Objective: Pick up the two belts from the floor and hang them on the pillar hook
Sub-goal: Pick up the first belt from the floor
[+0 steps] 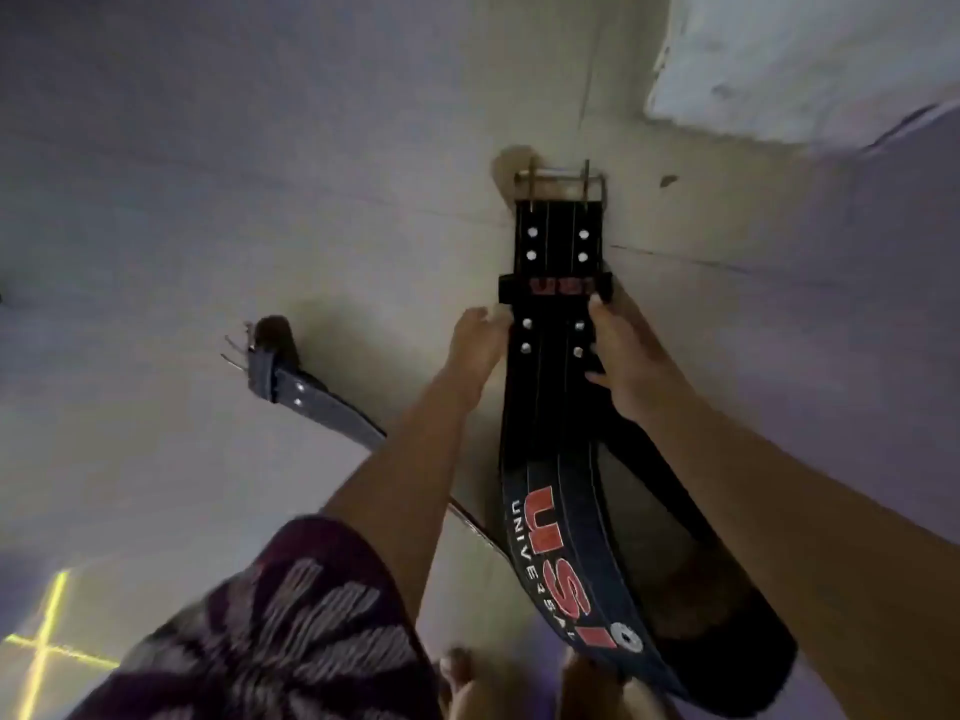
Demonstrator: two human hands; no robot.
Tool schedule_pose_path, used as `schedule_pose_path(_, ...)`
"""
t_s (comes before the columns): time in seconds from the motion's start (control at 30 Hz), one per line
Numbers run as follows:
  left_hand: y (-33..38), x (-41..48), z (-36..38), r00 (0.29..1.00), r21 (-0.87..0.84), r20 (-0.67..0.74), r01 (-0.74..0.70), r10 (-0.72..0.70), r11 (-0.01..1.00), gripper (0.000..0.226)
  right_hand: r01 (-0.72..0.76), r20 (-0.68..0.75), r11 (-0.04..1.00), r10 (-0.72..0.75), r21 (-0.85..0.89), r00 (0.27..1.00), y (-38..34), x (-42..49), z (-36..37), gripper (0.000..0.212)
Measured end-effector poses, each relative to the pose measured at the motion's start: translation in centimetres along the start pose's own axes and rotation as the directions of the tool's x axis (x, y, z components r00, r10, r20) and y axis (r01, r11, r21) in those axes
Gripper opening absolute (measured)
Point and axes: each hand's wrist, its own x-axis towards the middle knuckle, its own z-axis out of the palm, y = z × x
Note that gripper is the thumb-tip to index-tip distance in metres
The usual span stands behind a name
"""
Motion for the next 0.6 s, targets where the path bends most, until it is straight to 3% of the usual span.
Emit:
schedule_pose_path(0.07,0.5,2.3,0.8,0.998,-0.107,0.044,-0.035,0.040,0.994,0.020,-0.052,-0.118,0.998,0.055,0.032,0.991,1.0,3.0,1.0,0.050)
schedule_pose_path(0.13,1.1,3.2,0.9,0.996,-0.207,0.085,-0.001,0.019,0.978,0.028,-0.120,-0.101,0.984,0.134,0.134,0.986,0.5,4.2,1.8,0.060)
schedule_pose_path(0.23,2.8,0.3,0.7,0.988,-0.173,0.114,-0.082,0.103,0.981,0.032,-0.097,-0.205,0.981,0.132,0.170,0.970,-1.2,2.6,1.2,0.067)
schedule_pose_path(0.3,4.8,-3.0,0.1,0.985,-0.141,0.082,-0.142,0.154,0.980,0.027,-0.110,-0.199,0.984,0.137,0.142,0.970,-3.7,-0.4,-0.8,0.073)
schedule_pose_path(0.37,7.1,-7.9,-0.9,0.985,-0.152,0.069,-0.144,0.156,0.978,0.022,-0.129,-0.182,0.972,0.165,0.195,0.969,-7.0,-4.8,-3.5,0.060)
schedule_pose_path(0.43,9.4,-14.7,-1.8,0.984,-0.181,0.104,-0.125,0.146,0.975,0.017,-0.168,-0.048,0.925,0.195,0.341,0.980,-11.0,-11.3,-6.4,0.040)
schedule_pose_path(0.5,11.6,-23.3,-2.7,0.981,-0.212,0.140,-0.101,0.133,0.972,0.014,-0.182,0.044,0.902,0.180,0.390,0.983,-15.1,-19.6,-9.3,0.038)
schedule_pose_path(0.6,15.6,-39.1,-3.2,0.968,-0.278,0.223,-0.050,0.115,0.959,0.008,-0.127,-0.022,0.943,0.140,0.308,0.990,-20.8,-33.8,-14.7,0.048)
